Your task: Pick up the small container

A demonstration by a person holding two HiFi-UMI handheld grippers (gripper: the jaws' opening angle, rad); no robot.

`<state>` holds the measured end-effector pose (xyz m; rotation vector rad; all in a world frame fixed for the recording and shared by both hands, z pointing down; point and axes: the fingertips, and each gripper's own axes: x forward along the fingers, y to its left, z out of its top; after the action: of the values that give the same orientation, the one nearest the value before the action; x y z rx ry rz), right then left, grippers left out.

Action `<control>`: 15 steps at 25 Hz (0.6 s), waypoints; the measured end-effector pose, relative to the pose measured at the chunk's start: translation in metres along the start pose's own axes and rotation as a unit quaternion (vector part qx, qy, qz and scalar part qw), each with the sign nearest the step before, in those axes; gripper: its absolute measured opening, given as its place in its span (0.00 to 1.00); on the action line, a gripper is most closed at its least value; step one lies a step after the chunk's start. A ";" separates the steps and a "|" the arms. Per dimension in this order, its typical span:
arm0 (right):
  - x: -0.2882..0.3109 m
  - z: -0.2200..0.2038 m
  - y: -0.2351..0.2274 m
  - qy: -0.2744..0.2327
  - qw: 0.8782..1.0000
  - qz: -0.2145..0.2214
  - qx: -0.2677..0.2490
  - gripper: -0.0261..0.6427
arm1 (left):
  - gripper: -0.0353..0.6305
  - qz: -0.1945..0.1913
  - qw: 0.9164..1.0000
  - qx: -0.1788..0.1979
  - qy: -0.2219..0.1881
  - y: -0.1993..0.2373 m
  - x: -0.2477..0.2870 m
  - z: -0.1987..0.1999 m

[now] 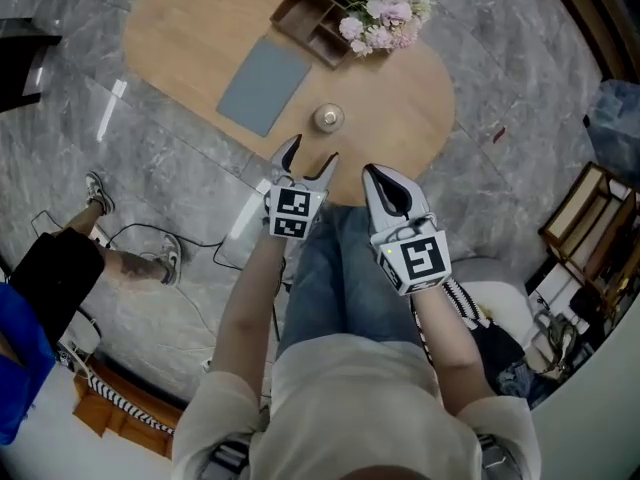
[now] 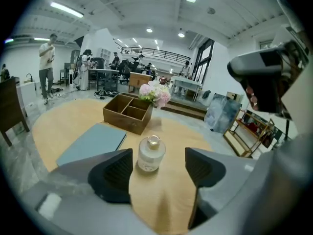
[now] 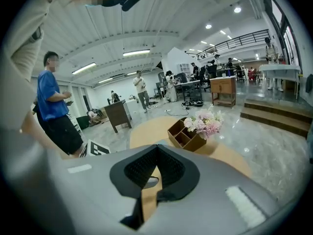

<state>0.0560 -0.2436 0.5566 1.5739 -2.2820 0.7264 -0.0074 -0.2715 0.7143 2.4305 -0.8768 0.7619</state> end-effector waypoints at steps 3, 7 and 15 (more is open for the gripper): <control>0.012 -0.016 -0.014 0.010 1.000 0.002 0.003 0.04 | 0.59 0.009 1.000 0.017 0.008 0.008 0.028 -0.012; 0.024 -0.038 -0.031 0.023 1.000 0.001 0.008 0.04 | 0.62 0.015 0.999 0.033 0.011 0.016 0.059 -0.024; 0.038 -0.078 -0.050 0.041 0.998 -0.005 0.039 0.04 | 0.64 0.023 0.998 0.062 0.004 0.019 0.106 -0.038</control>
<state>0.0844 -0.2452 0.6527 1.5576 -2.2111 0.8707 0.0351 -0.3095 0.8133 2.5213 -0.9091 0.8653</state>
